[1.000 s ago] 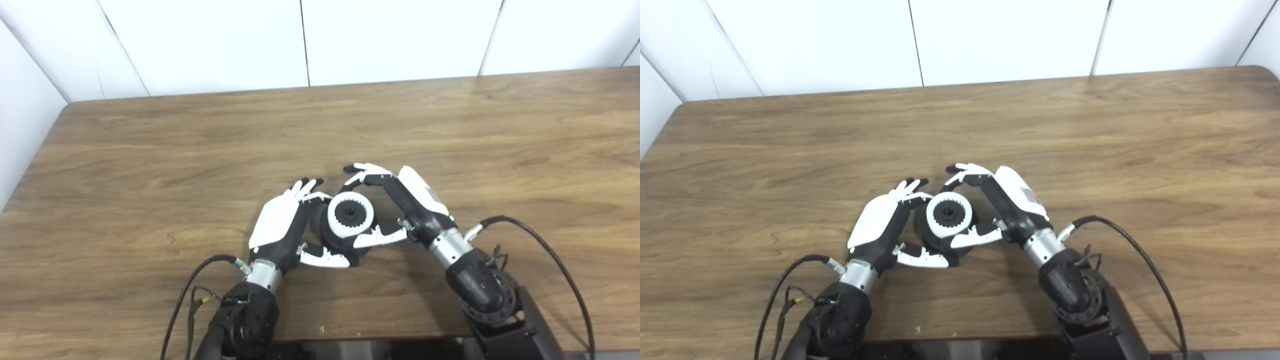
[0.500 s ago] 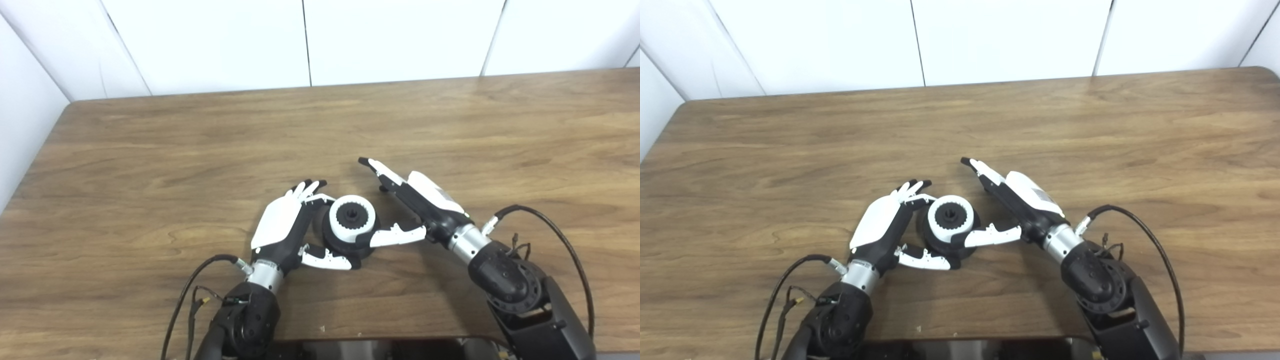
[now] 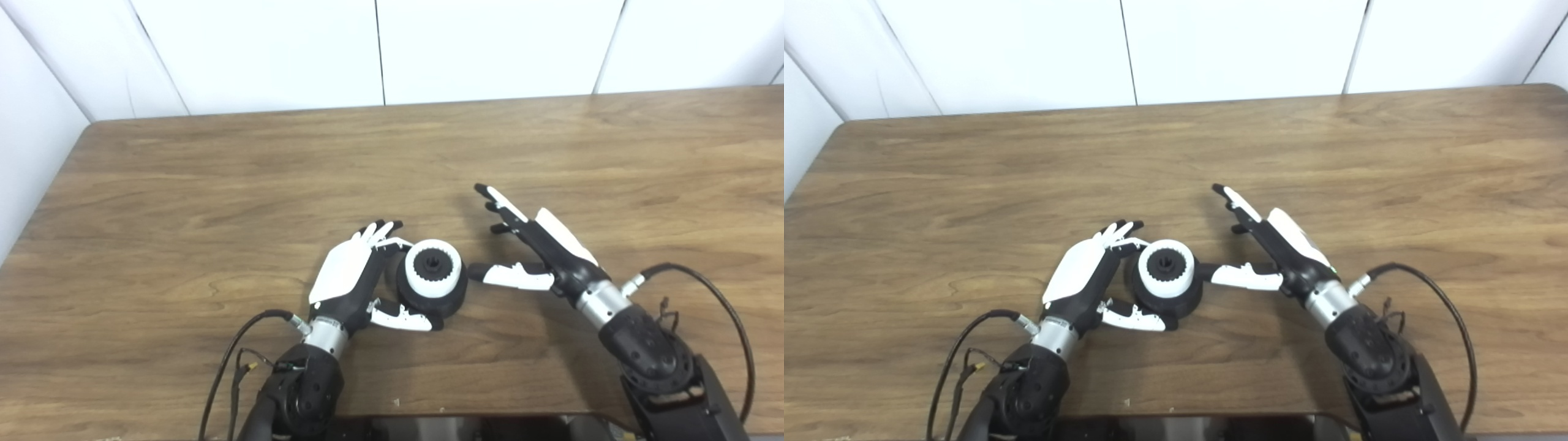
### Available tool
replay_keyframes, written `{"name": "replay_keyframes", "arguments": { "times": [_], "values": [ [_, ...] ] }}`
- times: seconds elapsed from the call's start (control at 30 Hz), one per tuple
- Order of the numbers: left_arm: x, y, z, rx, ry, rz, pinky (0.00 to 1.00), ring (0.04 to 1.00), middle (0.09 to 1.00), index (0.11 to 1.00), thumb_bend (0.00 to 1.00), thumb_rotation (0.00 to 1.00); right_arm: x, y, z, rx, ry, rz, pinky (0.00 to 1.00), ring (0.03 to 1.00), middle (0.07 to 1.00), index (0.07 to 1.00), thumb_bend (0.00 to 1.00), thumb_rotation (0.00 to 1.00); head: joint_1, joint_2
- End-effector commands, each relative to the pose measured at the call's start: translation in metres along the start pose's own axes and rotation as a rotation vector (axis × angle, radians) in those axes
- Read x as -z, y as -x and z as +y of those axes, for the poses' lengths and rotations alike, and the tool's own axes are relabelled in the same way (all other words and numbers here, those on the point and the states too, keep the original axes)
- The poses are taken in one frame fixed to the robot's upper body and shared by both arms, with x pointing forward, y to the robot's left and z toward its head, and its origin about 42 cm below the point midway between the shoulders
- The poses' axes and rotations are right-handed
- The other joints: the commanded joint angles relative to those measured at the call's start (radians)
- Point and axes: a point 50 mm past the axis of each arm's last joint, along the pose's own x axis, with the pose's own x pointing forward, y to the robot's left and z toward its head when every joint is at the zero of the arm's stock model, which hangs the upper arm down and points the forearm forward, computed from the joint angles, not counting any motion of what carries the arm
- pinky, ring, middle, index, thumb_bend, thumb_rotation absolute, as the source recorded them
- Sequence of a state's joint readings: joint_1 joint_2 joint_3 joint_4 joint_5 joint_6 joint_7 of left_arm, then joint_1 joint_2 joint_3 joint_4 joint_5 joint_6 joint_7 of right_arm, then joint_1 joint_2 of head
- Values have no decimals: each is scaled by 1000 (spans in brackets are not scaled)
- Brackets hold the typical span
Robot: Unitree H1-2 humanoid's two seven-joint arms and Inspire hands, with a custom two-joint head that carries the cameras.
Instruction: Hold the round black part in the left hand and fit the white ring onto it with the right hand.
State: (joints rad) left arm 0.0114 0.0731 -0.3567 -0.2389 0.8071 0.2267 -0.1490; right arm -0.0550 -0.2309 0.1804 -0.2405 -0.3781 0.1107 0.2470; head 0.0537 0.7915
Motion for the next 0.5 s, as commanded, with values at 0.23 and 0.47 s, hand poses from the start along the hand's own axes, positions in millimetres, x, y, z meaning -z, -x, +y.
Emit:
{"name": "replay_keyframes", "arguments": {
  "times": [0.23, 0.47],
  "values": [
    [-5, -3, 9, -35, 2, -33, 976, 1000, 955, 596, 883, 308, 7, 13, 13, 226, -107, -79, 716, 817, 874, 893, 724, 754, -4, 4],
    [-5, -5, 9, -38, -4, -33, 957, 996, 950, 594, 888, 314, 11, 17, 20, 235, -114, -74, 718, 818, 860, 876, 690, 758, 1, 11]
  ]
}}
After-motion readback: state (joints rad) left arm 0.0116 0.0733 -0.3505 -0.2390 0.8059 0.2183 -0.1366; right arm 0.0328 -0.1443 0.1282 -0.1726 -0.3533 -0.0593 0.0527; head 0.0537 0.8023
